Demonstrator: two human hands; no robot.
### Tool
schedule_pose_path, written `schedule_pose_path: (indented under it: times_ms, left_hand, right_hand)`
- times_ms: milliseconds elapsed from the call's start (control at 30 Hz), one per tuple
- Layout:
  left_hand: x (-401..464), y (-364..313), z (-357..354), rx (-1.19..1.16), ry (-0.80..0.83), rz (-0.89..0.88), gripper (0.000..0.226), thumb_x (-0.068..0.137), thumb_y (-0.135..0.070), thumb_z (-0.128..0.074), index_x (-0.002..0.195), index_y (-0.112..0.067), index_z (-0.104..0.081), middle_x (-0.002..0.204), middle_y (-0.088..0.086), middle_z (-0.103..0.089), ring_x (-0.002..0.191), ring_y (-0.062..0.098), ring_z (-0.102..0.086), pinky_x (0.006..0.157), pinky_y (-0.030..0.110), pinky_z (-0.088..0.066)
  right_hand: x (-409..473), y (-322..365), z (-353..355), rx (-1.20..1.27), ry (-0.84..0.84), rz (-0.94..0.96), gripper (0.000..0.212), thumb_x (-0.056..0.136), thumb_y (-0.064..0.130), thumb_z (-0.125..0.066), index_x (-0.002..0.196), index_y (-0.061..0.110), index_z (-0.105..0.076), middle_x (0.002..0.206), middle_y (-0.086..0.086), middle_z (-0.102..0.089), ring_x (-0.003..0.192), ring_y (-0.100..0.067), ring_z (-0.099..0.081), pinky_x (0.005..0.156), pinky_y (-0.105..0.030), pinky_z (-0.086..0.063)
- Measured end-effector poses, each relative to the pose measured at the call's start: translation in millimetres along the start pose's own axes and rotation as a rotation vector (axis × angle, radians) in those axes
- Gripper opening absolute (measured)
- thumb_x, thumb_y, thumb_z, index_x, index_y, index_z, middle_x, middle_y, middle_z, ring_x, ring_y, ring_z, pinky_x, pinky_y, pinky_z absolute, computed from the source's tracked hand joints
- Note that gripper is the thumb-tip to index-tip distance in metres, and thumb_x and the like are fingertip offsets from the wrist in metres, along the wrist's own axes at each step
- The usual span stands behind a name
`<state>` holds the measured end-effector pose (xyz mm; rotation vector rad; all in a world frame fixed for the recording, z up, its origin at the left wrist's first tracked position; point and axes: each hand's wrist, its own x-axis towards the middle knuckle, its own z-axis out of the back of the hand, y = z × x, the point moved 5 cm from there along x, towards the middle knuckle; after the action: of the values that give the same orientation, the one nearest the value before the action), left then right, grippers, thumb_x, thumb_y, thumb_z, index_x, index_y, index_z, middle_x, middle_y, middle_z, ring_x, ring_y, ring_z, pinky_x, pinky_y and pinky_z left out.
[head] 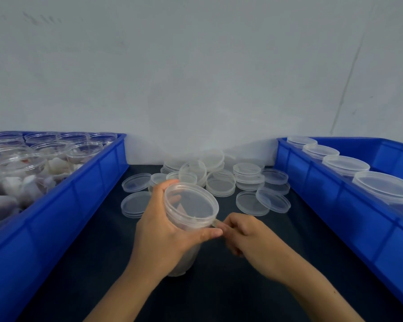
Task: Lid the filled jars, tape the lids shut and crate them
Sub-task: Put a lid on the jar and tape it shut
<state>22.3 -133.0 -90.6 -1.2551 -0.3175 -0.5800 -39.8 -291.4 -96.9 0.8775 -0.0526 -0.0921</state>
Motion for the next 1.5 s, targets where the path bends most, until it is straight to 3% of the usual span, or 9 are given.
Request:
schedule_pose_path:
  times_ms: [133,267,400,500,600,833,1100,1267,1500]
  left_hand:
    - [-2,-2,-2,0.002,0.003,-0.021,0.088,0.039,-0.065,-0.08,0.118,-0.042,-0.046,0.111,-0.027,-0.057,0.108,-0.003,-0.055,0.084,0.018,-0.043]
    - [-2,-5,-1,0.028,0.006,-0.042,0.086,0.042,-0.065,-0.078,0.118,-0.039,-0.045,0.109,-0.029,-0.056,0.105,-0.002,-0.056,0.083,0.01,-0.043]
    - [0,-5,0,0.033,-0.003,-0.028,0.089,0.038,-0.067,-0.077,0.117,-0.04,-0.044,0.109,-0.033,-0.054,0.104,-0.006,-0.054,0.08,0.007,-0.041]
    - [0,-6,-1,0.048,0.0,-0.022,0.091,0.036,-0.068,-0.075,0.117,-0.048,-0.04,0.109,-0.035,-0.052,0.105,-0.012,-0.051,0.079,0.002,-0.038]
    - [-1,-11,1,0.105,-0.017,-0.043,0.092,0.037,-0.066,-0.076,0.12,-0.046,-0.041,0.112,-0.027,-0.056,0.106,-0.01,-0.051,0.081,0.005,-0.038]
    - [-2,-35,12,0.254,-0.113,-0.195,0.095,0.047,-0.058,-0.08,0.128,-0.021,-0.047,0.114,-0.02,-0.056,0.104,-0.004,-0.052,0.082,0.001,-0.039]
    - [-6,-58,14,0.392,-0.192,-0.345,0.094,0.052,-0.049,-0.086,0.126,-0.005,-0.051,0.118,-0.005,-0.058,0.104,0.004,-0.055,0.085,0.011,-0.043]
    - [-6,-71,16,0.486,-0.252,-0.378,0.09,0.053,-0.05,-0.082,0.124,-0.003,-0.051,0.113,0.003,-0.062,0.097,0.009,-0.056,0.084,0.013,-0.037]
    - [-11,-82,11,0.595,-0.258,-0.394,0.086,0.05,-0.044,-0.083,0.118,0.0,-0.056,0.104,0.007,-0.067,0.086,0.024,-0.067,0.077,0.014,-0.032]
  right_hand:
    - [-4,4,-4,0.227,0.164,-0.053,0.022,0.1,0.028,-0.047,0.095,0.007,-0.042,0.076,-0.009,-0.07,0.062,-0.016,-0.065,0.058,-0.023,-0.048]
    - [-9,4,-3,0.264,0.221,-0.096,0.02,0.101,0.03,-0.045,0.094,0.012,-0.04,0.062,0.0,-0.06,0.049,-0.009,-0.047,0.05,-0.019,-0.036]
    - [-3,3,0,0.259,0.12,-0.043,0.025,0.103,0.024,-0.042,0.095,0.005,-0.055,0.056,0.005,-0.037,0.047,-0.003,-0.034,0.047,-0.014,-0.031]
    - [-3,4,3,0.166,0.054,0.01,0.031,0.102,0.028,-0.043,0.094,0.004,-0.06,0.062,0.002,-0.04,0.058,-0.011,-0.037,0.058,-0.027,-0.035]
    - [-6,9,8,-0.133,-0.062,0.087,0.031,0.1,0.039,-0.043,0.09,0.011,-0.053,0.07,0.002,-0.05,0.063,-0.016,-0.045,0.065,-0.039,-0.042]
    - [-17,28,16,-0.548,-0.243,0.23,0.029,0.098,0.052,-0.027,0.09,0.026,-0.037,0.068,0.003,-0.052,0.06,-0.012,-0.049,0.059,-0.027,-0.04]
    - [-26,41,13,-0.545,-0.459,0.269,0.023,0.093,0.048,-0.029,0.083,0.028,-0.036,0.061,0.005,-0.052,0.057,-0.012,-0.051,0.054,-0.024,-0.04]
    - [-30,47,15,-0.474,-0.57,0.286,0.024,0.087,0.048,-0.023,0.083,0.029,-0.036,0.054,0.005,-0.047,0.052,-0.012,-0.05,0.051,-0.016,-0.023]
    - [-27,38,22,-0.406,-0.601,0.138,0.037,0.096,0.041,-0.041,0.065,0.03,-0.024,0.056,0.006,-0.045,0.05,-0.009,-0.04,0.046,-0.019,-0.027]
